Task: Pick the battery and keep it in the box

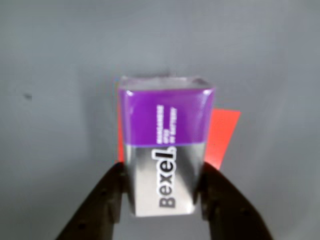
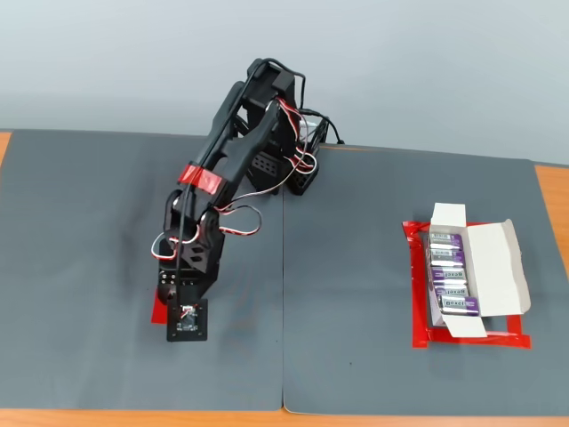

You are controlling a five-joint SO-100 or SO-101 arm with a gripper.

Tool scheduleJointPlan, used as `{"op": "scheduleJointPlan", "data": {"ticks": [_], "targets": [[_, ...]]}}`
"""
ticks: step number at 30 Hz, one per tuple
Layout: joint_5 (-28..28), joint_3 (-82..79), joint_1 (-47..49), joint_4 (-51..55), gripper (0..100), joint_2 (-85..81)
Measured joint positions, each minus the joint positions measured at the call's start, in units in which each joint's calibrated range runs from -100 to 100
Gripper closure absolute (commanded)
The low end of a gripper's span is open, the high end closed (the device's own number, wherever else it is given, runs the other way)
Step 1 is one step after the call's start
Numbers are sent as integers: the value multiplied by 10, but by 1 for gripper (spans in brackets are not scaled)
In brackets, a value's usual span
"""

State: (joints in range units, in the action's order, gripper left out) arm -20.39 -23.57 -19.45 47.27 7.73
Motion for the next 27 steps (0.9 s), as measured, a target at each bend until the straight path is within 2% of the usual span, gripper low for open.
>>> {"op": "scheduleJointPlan", "data": {"ticks": [11,27], "targets": [[29,-1,63,39,95,-90],[29,-1,277,56,95,-209]]}}
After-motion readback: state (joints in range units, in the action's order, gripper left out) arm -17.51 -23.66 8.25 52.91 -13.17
